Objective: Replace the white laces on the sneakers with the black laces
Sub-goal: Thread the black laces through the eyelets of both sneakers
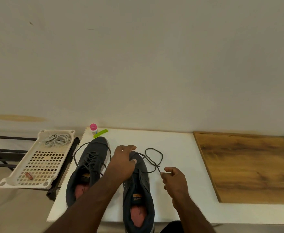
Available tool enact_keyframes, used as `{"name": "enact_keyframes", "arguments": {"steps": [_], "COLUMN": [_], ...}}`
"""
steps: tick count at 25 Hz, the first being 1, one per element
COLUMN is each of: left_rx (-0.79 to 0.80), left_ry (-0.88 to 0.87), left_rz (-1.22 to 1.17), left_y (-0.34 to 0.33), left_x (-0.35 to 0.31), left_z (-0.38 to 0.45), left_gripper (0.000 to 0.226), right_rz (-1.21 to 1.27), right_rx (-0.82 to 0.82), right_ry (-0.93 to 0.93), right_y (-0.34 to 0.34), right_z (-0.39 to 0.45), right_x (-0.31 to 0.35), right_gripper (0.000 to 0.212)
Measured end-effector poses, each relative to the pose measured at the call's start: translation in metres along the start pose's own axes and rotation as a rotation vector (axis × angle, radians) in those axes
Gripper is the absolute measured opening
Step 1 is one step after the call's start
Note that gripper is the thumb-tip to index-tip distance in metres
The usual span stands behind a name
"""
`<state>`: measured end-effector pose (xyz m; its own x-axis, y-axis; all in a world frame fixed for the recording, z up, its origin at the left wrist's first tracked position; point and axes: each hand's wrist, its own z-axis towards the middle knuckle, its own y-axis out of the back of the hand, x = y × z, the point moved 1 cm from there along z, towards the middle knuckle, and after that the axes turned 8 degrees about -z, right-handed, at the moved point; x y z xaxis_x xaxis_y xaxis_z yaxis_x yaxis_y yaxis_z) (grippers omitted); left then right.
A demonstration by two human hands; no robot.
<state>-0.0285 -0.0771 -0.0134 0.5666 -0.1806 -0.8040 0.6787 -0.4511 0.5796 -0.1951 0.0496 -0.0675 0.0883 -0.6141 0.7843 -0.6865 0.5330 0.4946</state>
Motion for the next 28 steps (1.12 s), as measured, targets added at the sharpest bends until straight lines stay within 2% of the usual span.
{"name": "enact_keyframes", "arguments": {"steps": [3,8,12,14,16,18,19,21,24,26,28], "left_rx": [0.071,0.092,0.131,0.061,-0.13,-0.199,-0.171,-0.112,-0.05,-0.002,0.038], "left_ry": [-0.03,-0.014,0.045,0.048,0.03,0.005,0.0,0.025,0.115,0.174,0.247], "left_rz": [0.206,0.373,0.472,0.399,0.161,-0.034,-0.053,-0.018,-0.02,-0.019,-0.04], "left_y": [-0.012,-0.027,-0.031,-0.027,-0.014,0.001,0.006,0.008,-0.007,-0.018,-0.027], "left_x": [0.001,0.004,0.003,-0.003,-0.011,-0.019,-0.02,-0.018,0.003,0.02,0.033], "left_z": [0.008,0.02,0.032,0.041,0.053,0.058,0.055,0.042,0.004,-0.023,-0.045], "left_gripper": [0.031,0.032,0.023,0.02,0.02,0.044,0.054,0.059,0.06,0.063,0.063], "right_rz": [-0.261,-0.551,-0.668,-0.745,-0.8,-0.828,-0.809,-0.741,-0.551,-0.251,0.183], "right_rx": [-0.097,-0.037,-0.052,-0.084,-0.087,-0.068,-0.07,-0.099,-0.179,-0.242,-0.244], "right_ry": [0.089,0.132,0.139,0.105,0.084,0.086,0.08,0.062,0.076,0.073,0.025], "right_y": [0.007,0.012,0.008,0.009,0.012,0.015,0.017,0.023,0.031,0.037,0.042], "right_z": [0.014,0.034,0.041,0.043,0.045,0.049,0.051,0.051,0.045,0.042,0.045], "right_x": [-0.011,-0.026,-0.031,-0.028,-0.026,-0.026,-0.027,-0.026,-0.019,-0.01,0.003], "right_gripper": [0.026,0.036,0.016,0.017,0.022,0.019,0.014,0.006,0.013,0.021,0.032]}}
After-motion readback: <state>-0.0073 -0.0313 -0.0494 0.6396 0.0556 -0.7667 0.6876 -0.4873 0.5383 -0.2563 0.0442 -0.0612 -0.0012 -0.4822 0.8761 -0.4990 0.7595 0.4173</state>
